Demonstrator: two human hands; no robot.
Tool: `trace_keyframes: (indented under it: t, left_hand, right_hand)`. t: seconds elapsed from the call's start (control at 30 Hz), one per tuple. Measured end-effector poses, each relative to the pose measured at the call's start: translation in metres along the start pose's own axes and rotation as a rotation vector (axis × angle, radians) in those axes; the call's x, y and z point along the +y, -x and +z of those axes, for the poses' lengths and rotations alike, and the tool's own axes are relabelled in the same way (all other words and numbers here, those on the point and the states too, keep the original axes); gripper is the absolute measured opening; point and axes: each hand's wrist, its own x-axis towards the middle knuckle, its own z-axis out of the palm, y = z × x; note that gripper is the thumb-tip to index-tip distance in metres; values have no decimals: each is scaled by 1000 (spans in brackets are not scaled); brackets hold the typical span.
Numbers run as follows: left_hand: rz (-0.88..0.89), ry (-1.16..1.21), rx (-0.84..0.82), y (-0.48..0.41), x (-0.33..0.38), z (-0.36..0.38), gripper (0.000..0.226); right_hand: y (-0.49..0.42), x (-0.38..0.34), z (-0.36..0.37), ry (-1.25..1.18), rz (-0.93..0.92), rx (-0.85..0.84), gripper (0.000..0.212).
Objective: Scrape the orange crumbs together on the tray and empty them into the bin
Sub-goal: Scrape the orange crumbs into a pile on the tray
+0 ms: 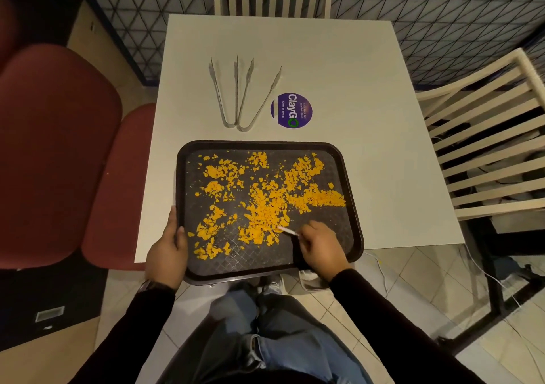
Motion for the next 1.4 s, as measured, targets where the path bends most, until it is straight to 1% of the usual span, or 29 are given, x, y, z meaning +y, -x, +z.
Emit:
trace_keyframes:
  t: [0.07,0.13,0.23,0.33,0.57,0.7,0.87,0.97,1.17,1.3,1.4]
  left_hand:
    - [-1,7,-6,1,1,0,51]
    - [3,7,-6,2,1,-1,52]
    - [6,8,5,3,0,-2,51]
    - [17,3,2,2,-1,-2,52]
    - [17,4,0,5,-1,-1,52]
    - [13,8,17,3,0,0,52]
    - [0,22,21,2,2,-2,51]
    - [2,26,5,4,0,-1,52]
    - [4,25,-7,6,1,-2,52]
    - [9,17,-4,4,1,-2,52]
    - [11,14,3,3,2,-3,51]
  right_hand:
    - [13,-3,6,51,-104,-68,10]
    - [20,-5,11,104,-188,-102,8]
    - [15,-8,12,119,-236,-80,9]
    - [2,-5,11,108,-180,-35,6]
    - [-32,0,8,17,65,61,16]
    - [-30,-2,5,37,65,72,14]
    - [-9,3,11,103,-23,-5,16]
    - [-11,8,11,67,19,-2,15]
    - [-44,9,-1,23,112,75,16]
    - [-61,10,-10,16,167,69,17]
    - [-56,8,-12,-6,196,74,16]
